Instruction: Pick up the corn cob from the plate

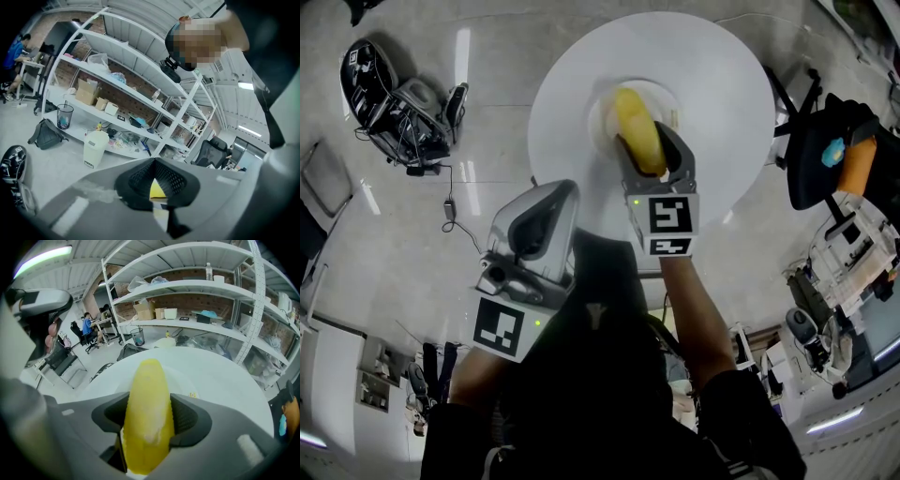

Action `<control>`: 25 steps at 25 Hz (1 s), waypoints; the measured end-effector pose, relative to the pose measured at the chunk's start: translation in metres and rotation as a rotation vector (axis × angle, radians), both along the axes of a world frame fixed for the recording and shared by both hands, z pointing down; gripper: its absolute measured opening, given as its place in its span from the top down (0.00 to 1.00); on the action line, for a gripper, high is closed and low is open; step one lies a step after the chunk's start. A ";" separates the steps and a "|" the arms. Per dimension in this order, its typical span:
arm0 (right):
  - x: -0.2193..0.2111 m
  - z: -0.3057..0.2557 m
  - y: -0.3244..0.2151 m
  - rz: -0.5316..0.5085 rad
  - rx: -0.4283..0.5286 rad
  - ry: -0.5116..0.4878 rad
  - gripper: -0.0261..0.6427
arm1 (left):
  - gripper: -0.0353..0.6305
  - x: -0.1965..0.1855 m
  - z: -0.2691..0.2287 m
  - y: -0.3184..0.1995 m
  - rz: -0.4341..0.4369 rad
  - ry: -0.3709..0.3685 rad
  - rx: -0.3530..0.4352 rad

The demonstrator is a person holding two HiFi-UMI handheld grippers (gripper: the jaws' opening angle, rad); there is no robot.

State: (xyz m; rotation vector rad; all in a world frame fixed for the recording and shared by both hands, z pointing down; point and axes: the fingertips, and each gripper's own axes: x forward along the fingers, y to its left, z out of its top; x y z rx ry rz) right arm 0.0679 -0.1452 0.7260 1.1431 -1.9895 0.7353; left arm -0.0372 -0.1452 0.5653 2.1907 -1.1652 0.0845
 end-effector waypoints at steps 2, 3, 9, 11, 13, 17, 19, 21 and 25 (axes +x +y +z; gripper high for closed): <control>0.000 -0.003 0.001 0.001 0.004 -0.001 0.56 | 0.94 0.000 -0.003 0.002 -0.002 0.000 0.005; 0.000 -0.005 0.001 0.003 0.006 -0.002 0.56 | 0.94 0.000 -0.005 0.003 -0.001 0.000 0.008; -0.002 -0.021 0.005 0.013 0.027 -0.004 0.56 | 0.94 -0.002 -0.020 0.007 -0.002 -0.001 0.033; -0.001 -0.029 0.006 0.018 0.033 -0.005 0.56 | 0.94 -0.003 -0.027 0.008 -0.003 -0.002 0.041; -0.002 -0.038 0.006 0.023 0.048 -0.004 0.56 | 0.94 -0.004 -0.034 0.007 -0.006 0.000 0.055; -0.003 -0.059 0.005 0.043 0.081 -0.009 0.56 | 0.94 -0.008 -0.054 0.006 -0.008 0.009 0.106; -0.005 -0.071 0.006 0.056 0.093 -0.018 0.56 | 0.94 -0.009 -0.066 0.007 -0.004 0.011 0.132; -0.006 -0.085 0.007 0.068 0.109 -0.024 0.56 | 0.94 -0.009 -0.076 0.009 0.006 0.005 0.137; -0.008 -0.116 0.011 0.086 0.150 -0.029 0.56 | 0.94 -0.006 -0.102 0.018 0.027 0.010 0.174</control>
